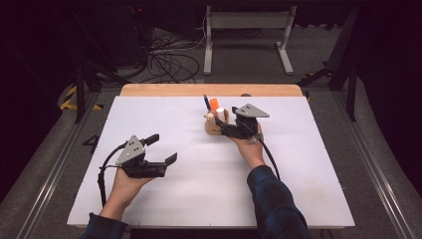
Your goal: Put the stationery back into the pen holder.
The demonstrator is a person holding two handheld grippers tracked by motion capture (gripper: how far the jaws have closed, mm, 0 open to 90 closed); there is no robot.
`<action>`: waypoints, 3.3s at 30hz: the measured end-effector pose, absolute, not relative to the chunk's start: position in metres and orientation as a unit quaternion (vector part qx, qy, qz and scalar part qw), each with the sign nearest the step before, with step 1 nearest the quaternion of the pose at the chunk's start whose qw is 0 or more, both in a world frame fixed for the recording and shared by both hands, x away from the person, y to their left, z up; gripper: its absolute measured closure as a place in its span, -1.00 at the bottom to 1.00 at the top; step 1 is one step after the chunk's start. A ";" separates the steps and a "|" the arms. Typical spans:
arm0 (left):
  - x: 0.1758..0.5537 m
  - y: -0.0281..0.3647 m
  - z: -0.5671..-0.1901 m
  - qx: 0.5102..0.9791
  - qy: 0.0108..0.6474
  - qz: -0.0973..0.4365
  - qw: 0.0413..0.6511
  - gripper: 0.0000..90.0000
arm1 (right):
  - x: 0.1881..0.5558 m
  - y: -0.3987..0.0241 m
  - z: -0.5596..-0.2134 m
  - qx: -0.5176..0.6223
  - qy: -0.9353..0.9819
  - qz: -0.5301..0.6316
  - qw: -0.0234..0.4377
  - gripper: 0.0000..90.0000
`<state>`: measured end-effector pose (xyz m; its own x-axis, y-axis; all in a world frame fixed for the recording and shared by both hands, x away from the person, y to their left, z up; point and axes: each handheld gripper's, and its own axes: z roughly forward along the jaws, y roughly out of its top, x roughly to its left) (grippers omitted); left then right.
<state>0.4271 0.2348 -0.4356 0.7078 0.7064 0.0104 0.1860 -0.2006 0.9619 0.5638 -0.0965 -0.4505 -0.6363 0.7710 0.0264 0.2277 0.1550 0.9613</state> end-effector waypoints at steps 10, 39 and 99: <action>0.427 0.236 -0.436 0.739 0.303 0.235 0.554 -0.77 | 0.553 -0.105 -0.452 0.350 0.719 0.551 0.239 -0.69; 0.427 0.236 -0.435 0.741 0.302 0.241 0.550 -0.77 | 0.529 -0.125 -0.444 0.359 0.736 0.538 0.201 -0.88; 0.420 0.246 -0.437 0.738 0.312 0.248 0.544 -0.77 | 0.477 -0.192 -0.443 0.358 0.713 0.568 0.203 -0.97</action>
